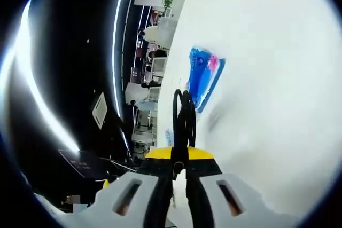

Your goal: Arrange the tabletop items into an orderly group along one side of the table until the central work area is clear of visible clutter.

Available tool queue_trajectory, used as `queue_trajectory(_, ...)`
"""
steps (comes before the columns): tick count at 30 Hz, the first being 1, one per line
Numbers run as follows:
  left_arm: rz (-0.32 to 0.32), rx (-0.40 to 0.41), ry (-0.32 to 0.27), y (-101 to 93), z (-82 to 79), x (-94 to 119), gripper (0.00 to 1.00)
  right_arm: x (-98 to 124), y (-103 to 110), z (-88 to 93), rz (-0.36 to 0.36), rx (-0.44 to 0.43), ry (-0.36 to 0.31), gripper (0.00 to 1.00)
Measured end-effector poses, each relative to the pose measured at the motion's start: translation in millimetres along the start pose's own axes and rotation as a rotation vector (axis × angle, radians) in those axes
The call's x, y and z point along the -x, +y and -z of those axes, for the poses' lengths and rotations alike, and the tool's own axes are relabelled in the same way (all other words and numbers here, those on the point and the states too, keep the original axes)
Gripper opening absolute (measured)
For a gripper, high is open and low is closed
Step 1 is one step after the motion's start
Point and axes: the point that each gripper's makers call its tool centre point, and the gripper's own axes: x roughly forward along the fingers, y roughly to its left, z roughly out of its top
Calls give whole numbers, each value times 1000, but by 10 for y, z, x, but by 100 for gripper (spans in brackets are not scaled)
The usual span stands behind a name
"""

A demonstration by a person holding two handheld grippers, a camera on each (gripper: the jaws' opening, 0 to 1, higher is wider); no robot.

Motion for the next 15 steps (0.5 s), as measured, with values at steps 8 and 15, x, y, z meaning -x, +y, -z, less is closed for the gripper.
queue_trajectory(8, 6, 16, 4, 2, 17, -14, 48, -13, -31, 106, 69, 12, 7, 4)
queue_trajectory(15, 9, 27, 0, 7, 10, -4, 48, 1, -152, 11, 118, 0, -22, 5)
